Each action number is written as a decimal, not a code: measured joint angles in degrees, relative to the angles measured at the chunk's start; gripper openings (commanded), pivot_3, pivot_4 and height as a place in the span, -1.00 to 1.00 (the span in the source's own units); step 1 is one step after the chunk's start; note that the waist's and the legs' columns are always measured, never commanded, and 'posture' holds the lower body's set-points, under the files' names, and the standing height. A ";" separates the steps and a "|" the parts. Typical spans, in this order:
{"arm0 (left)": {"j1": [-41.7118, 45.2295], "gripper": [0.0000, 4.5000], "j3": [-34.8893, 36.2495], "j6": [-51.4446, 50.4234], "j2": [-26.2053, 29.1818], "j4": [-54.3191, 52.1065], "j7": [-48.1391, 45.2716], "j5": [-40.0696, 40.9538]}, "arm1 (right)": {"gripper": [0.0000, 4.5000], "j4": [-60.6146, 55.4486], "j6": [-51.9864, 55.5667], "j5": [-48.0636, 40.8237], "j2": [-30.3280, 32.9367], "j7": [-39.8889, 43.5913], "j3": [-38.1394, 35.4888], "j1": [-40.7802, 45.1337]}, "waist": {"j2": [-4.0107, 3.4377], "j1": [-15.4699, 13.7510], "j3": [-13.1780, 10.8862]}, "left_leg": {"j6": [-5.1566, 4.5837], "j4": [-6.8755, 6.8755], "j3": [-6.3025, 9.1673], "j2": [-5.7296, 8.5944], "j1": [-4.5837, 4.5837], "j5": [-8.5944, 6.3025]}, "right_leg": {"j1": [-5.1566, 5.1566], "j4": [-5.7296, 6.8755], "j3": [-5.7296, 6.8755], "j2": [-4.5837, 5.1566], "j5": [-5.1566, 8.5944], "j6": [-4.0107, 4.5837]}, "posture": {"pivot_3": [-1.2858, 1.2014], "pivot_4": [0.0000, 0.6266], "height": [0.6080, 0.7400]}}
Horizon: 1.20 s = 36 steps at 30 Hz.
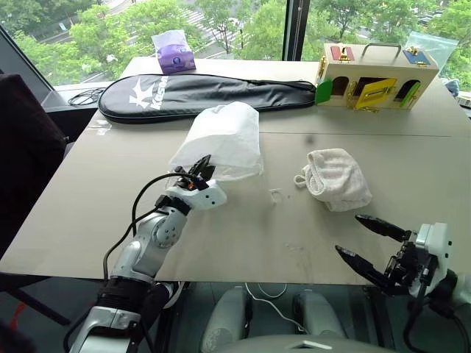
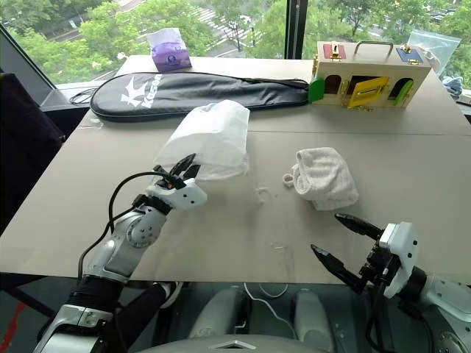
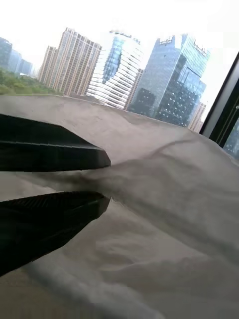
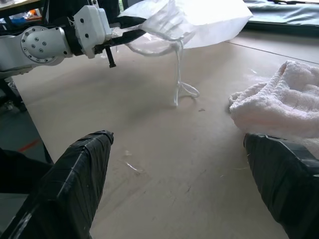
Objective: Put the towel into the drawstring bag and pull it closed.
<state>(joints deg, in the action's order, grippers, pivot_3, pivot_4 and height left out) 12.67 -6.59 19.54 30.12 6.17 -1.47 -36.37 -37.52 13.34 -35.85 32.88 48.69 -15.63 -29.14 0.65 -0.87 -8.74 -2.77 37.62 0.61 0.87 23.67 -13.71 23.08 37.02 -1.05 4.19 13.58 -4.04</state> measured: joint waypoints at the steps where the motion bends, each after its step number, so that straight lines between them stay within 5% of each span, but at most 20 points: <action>1: 0.25 -0.98 -0.24 0.05 0.00 -0.01 -0.42 0.41 | 1.00 0.00 0.00 0.05 -0.06 -0.15 0.03 0.10 | 0.00 0.00 0.00 | 0.00 0.00 0.00 0.00 0.00 0.00 | 0.00 0.00 0.00 0.00 0.00 0.00 | 0.03 -0.52 1.00; 7: 2.90 -0.98 -0.33 -1.17 -0.13 -2.33 -7.57 5.81 | 1.00 0.00 0.03 0.61 -0.79 -1.82 0.91 2.12 | 0.00 0.01 0.00 | 0.00 0.07 0.00 0.00 0.00 0.00 | 0.00 0.04 0.00 0.00 0.00 0.00 | 0.03 -0.52 1.00; 12: 8.21 -0.98 -0.34 -11.96 -2.28 -4.88 -18.36 13.38 | 1.00 0.83 0.98 4.13 -2.20 -9.08 1.08 8.34 | 0.01 0.04 -0.02 | 0.00 0.45 0.02 0.02 0.07 0.00 | 0.00 0.34 0.03 -0.10 0.01 0.00 | 0.03 -0.52 1.00; 20: 32.34 -0.98 6.30 -45.30 -11.22 -6.67 -27.62 31.51 | 1.00 5.99 19.24 5.70 -0.90 -25.17 0.98 23.10 | 0.26 0.40 -0.18 | -0.02 0.92 0.09 0.10 0.05 0.01 | -0.09 0.77 0.07 -0.18 0.02 -0.03 | 0.03 -0.52 1.00; 23: 40.12 -0.98 8.67 -50.37 -9.61 -5.24 -27.74 34.46 | 1.00 10.64 23.81 2.99 -1.99 -28.02 -1.40 29.55 | 0.30 1.08 -0.21 | -0.01 0.80 0.11 0.11 0.02 0.01 | -0.07 0.81 0.06 -0.22 0.03 -0.04 | 0.03 -0.52 1.00; 29: 51.87 -0.98 6.27 -46.55 -1.46 8.86 -29.36 32.44 | 1.00 28.34 33.79 -4.18 -6.02 -30.89 -4.68 46.66 | 0.28 1.77 -0.26 | -0.01 0.64 0.13 0.21 0.05 0.01 | 0.09 0.87 0.03 -0.26 0.03 -0.03 | 0.03 -0.52 1.00; 36: 53.23 -0.98 -1.14 -35.58 3.36 17.67 -29.80 24.91 | 1.00 42.75 42.62 -8.98 -8.89 -27.72 -4.45 53.22 | 0.27 1.42 -0.36 | -0.02 0.60 0.10 0.29 0.31 0.01 | 0.26 0.82 -0.03 -0.15 0.05 -0.07 | 0.03 -0.52 1.00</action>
<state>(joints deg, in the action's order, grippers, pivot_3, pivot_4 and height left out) 65.90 -7.73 -16.04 33.48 23.84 -31.27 -11.46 5.23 55.96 -44.83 24.00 20.97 -20.09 24.08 0.92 0.55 -9.11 -2.79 38.22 0.71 1.16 23.97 -13.70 23.34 37.83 -1.07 4.04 13.63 -4.10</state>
